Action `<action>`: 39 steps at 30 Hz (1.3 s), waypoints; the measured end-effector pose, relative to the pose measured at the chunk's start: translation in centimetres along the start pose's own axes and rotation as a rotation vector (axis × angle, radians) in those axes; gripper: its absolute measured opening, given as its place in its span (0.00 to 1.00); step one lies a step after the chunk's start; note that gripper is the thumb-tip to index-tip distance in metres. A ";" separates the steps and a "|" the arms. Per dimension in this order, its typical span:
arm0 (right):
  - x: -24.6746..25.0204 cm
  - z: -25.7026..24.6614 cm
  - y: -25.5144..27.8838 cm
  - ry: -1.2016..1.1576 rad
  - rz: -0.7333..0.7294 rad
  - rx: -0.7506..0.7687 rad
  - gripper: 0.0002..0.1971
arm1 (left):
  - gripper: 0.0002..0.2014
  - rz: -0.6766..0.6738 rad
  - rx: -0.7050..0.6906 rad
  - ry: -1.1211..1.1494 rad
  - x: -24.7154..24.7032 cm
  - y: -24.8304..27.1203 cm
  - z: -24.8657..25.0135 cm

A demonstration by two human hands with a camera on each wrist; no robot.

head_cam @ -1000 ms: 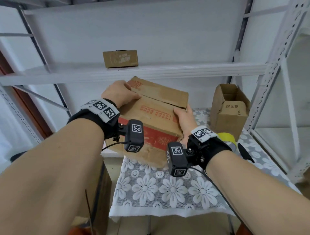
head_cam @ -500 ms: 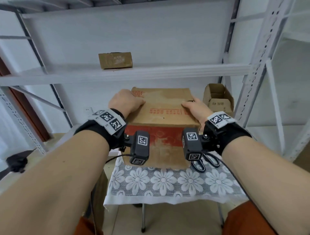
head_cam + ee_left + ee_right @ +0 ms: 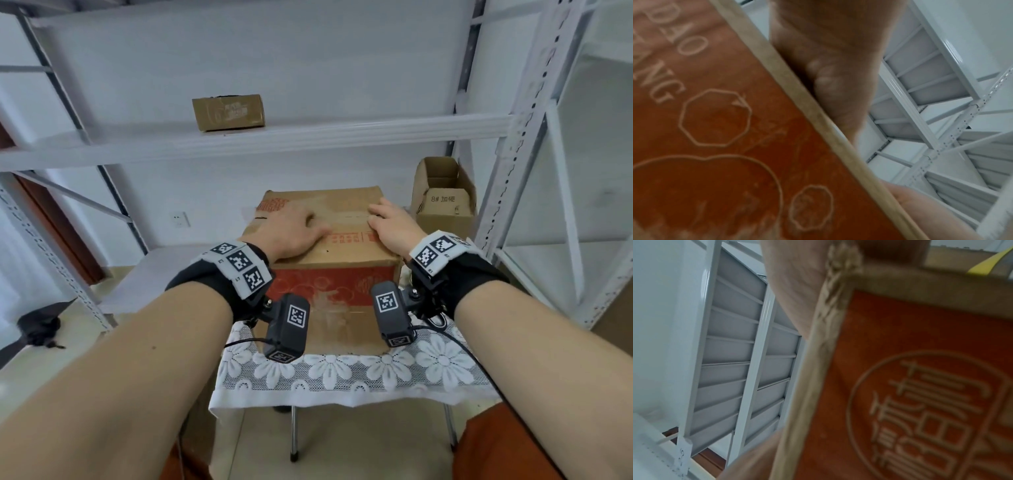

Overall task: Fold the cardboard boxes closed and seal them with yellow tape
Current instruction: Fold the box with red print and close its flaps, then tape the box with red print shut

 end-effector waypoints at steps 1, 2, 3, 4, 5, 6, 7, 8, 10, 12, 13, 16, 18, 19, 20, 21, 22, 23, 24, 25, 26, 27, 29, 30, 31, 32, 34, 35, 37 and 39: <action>0.1 -0.1 0.0 0.008 -0.004 0.009 0.23 | 0.32 -0.090 -0.052 -0.032 -0.8 0.7 1.1; 0.1 0.0 0.0 -0.003 -0.005 0.015 0.22 | 0.39 -0.171 -0.080 -0.077 -1.5 1.4 1.8; 0.1 0.0 -0.1 -0.037 0.002 0.028 0.22 | 0.46 -0.242 -0.094 -0.116 -2.1 1.9 2.3; 0.1 0.3 0.0 -0.104 0.013 0.022 0.22 | 0.53 -0.302 -0.106 -0.141 -2.5 2.2 2.6; 0.2 0.4 0.1 -0.189 0.030 0.024 0.21 | 0.58 -0.352 -0.116 -0.157 -2.9 2.4 2.7; 0.1 0.9 0.2 -0.285 0.049 0.018 0.21 | 0.61 -0.391 -0.119 -0.171 -3.0 2.7 2.9; 0.1 1.3 0.3 -0.380 0.064 0.008 0.21 | 0.61 -0.415 -0.114 -0.176 -3.0 2.6 2.9; 0.2 2.1 0.4 -0.468 0.083 -0.014 0.20 | 0.59 -0.432 -0.114 -0.164 -2.9 2.7 3.2; 0.6 3.8 0.4 -0.597 0.162 -0.072 0.17 | 0.52 -0.437 -0.113 -0.133 -2.7 2.9 4.1; 1.3 6.0 0.6 -0.611 0.271 -0.153 0.13 | 0.41 -0.434 -0.110 -0.109 -2.7 3.0 4.9; 1.5 7.1 0.7 -0.550 0.298 -0.190 0.13 | 0.32 -0.445 -0.096 -0.081 -2.8 2.9 5.1; 1.1 10.5 1.7 -0.222 0.245 -0.313 0.15 | 0.15 -0.442 -0.080 -0.014 -2.8 3.1 5.9; 0.4 12.7 2.6 -0.046 0.178 -0.360 0.18 | 0.34 -0.421 -0.069 -0.082 -3.1 3.2 5.8; 0.3 13.5 2.9 0.043 0.160 -0.374 0.19 | 0.46 -0.396 -0.065 -0.148 -3.1 3.0 5.6; 0.3 14.0 3.2 0.146 0.159 -0.386 0.19 | 0.52 -0.381 -0.053 -0.193 -3.4 2.7 5.3; 0.7 14.2 3.5 0.238 0.182 -0.403 0.20 | 0.53 -0.365 -0.054 -0.213 -3.6 2.4 5.2; 1.0 14.4 3.8 0.285 0.223 -0.424 0.20 | 0.53 -0.355 -0.053 -0.214 -3.6 2.4 5.1; 1.4 14.6 4.0 0.291 0.273 -0.445 0.20 | 0.52 -0.347 -0.055 -0.208 -3.7 2.2 5.2; 1.6 14.8 4.2 0.282 0.318 -0.463 0.20 | 0.52 -0.337 -0.060 -0.215 -3.7 2.2 5.2; 1.9 14.9 4.4 0.278 0.355 -0.472 0.20 | 0.52 -0.324 -0.069 -0.225 -3.8 2.1 5.4; 2.2 14.9 4.5 0.288 0.372 -0.479 0.20 | 0.52 -0.310 -0.074 -0.236 -3.7 2.0 5.4; 2.3 15.0 4.5 0.307 0.365 -0.488 0.21 | 0.52 -0.296 -0.079 -0.245 -3.7 1.9 5.4; 2.2 15.4 4.6 0.364 0.300 -0.517 0.22 | 0.52 -0.267 -0.094 -0.248 -3.7 1.8 5.3; 2.0 15.6 4.7 0.391 0.265 -0.531 0.23 | 0.52 -0.253 -0.104 -0.241 -3.7 1.7 5.3; 2.0 15.7 4.9 0.419 0.241 -0.539 0.24 | 0.53 -0.241 -0.111 -0.230 -3.7 1.6 5.3; 1.9 15.7 5.0 0.447 0.232 -0.540 0.24 | 0.53 -0.233 -0.115 -0.221 -3.7 1.6 5.3; 2.1 15.4 5.1 0.506 0.233 -0.519 0.23 | 0.52 -0.224 -0.120 -0.203 -3.8 1.5 5.1; 2.2 15.2 5.1 0.536 0.222 -0.502 0.24 | 0.52 -0.218 -0.125 -0.192 -3.8 1.4 5.1; 1.9 15.2 4.7 0.557 0.165 -0.478 0.27 | 0.51 -0.209 -0.131 -0.182 -3.9 1.5 5.0; 1.5 15.6 4.7 0.497 0.146 -0.494 0.31 | 0.49 -0.202 -0.126 -0.174 -3.9 1.4 5.0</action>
Point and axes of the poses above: each hand's wrist, its own y-axis away from the middle knuckle, its own x-axis out of the back of the hand, z = x × y, the point moved 10 cm from there along -y, towards the middle knuckle, and after that the axes turned 14 degrees about x, right-handed, at the moved point
